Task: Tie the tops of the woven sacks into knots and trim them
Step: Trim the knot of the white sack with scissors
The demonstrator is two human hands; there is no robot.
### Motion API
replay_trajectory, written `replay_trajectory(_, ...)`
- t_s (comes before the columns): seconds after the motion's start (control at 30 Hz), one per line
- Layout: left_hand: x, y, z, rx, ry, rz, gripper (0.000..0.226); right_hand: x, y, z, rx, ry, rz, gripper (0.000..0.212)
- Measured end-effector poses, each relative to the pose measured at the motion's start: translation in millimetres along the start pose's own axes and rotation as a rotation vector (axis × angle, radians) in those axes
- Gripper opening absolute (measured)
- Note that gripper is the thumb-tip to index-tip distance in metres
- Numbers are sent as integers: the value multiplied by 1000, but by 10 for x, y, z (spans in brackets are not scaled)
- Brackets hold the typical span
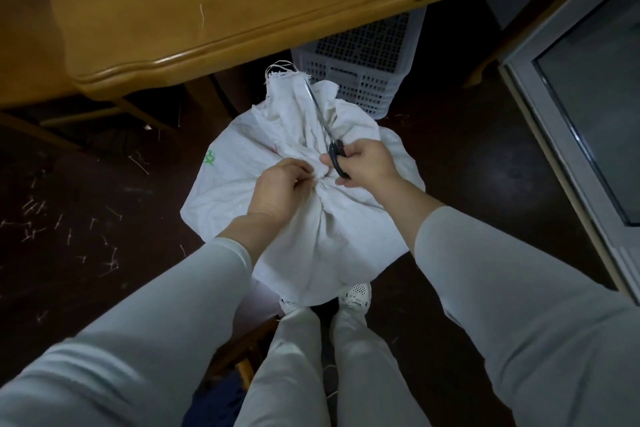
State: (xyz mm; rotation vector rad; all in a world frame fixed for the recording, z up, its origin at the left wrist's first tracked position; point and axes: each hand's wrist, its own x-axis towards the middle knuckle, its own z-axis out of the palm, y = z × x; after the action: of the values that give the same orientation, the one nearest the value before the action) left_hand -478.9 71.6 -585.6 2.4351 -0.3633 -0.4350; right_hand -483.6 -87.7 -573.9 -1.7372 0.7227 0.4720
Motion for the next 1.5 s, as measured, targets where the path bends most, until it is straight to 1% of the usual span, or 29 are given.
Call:
replay_trajectory(0.07,43,37,-33,-19,-9,-33,18,-179,49,-69,-17,-21,33,45)
replay_trajectory(0.13,71,73,-59,-33,-19,-66,16,-358,88,-130,-42,-78,63,51)
replay_trajectory(0.27,99,94,-101,-52,-49,-144,14,-616,199,-221,-1,-248,207,54)
replay_trajectory(0.33,106,89,-104,-143,-53,-235,15,-698,280,-246,92,-333,273,51)
replay_trajectory(0.43,102,76,-107,-324,-29,-376,20,-773,411,-266,251,-414,296,44)
replay_trajectory(0.53,125,49,-97,-468,5,-466,11,-801,522,-270,295,-475,290,41)
replay_trajectory(0.6,140,55,-104,-540,21,-533,10,-828,575,-258,289,-485,312,40)
replay_trajectory(0.67,166,72,-110,-581,25,-562,10,-844,598,-241,266,-489,332,40)
replay_trajectory(0.9,212,106,-108,-595,48,-579,14,-722,570,-140,278,-447,307,40)
replay_trajectory(1.03,219,81,-96,-633,69,-601,12,-668,554,-104,285,-412,290,38)
replay_trajectory(1.1,221,84,-94,-665,76,-611,10,-636,555,-85,271,-412,280,39)
replay_trajectory(1.3,278,111,-98,-772,94,-649,14,-557,573,-64,230,-433,249,34)
replay_trajectory(1.5,293,125,-114,-804,95,-654,14,-515,566,-39,229,-460,247,36)
